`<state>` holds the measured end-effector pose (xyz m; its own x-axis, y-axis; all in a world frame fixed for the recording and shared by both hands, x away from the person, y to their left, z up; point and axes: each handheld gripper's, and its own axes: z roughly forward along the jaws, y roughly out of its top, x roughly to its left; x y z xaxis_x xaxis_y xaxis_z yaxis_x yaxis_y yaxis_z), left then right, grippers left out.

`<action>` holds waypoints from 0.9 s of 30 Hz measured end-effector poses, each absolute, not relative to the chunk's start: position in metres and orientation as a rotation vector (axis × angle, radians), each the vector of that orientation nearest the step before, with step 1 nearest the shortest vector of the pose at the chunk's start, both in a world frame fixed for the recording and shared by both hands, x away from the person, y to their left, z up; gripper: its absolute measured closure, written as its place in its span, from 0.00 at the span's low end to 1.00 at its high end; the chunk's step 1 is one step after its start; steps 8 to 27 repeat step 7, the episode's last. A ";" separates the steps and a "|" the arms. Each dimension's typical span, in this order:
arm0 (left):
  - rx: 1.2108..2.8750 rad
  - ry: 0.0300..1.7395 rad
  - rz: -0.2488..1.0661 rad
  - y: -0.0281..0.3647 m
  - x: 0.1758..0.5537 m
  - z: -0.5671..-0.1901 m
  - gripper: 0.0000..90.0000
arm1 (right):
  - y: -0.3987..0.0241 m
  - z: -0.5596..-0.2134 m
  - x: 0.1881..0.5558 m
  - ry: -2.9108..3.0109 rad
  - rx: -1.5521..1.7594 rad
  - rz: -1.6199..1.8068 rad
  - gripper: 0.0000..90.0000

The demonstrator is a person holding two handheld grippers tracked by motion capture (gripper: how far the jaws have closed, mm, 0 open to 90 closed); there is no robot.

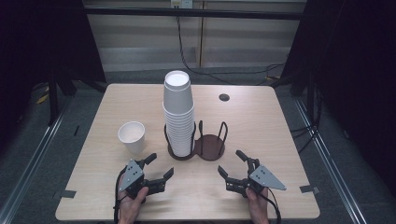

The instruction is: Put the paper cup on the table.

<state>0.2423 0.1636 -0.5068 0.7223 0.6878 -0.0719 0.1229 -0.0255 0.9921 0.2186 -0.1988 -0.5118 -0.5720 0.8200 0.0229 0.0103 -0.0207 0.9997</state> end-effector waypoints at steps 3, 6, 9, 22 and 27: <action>1.527 0.685 0.550 0.165 0.242 -0.508 0.17 | -0.199 -0.512 0.219 1.635 0.878 1.657 0.14; 1.507 0.691 0.551 0.166 0.242 -0.508 0.17 | -0.198 -0.511 0.219 1.634 0.894 1.642 0.14; 1.489 0.684 0.571 0.166 0.241 -0.509 0.17 | -0.198 -0.511 0.219 1.628 0.902 1.639 0.14; 1.489 0.684 0.571 0.166 0.241 -0.509 0.17 | -0.198 -0.511 0.219 1.628 0.902 1.639 0.14; 1.489 0.684 0.571 0.166 0.241 -0.509 0.17 | -0.198 -0.511 0.219 1.628 0.902 1.639 0.14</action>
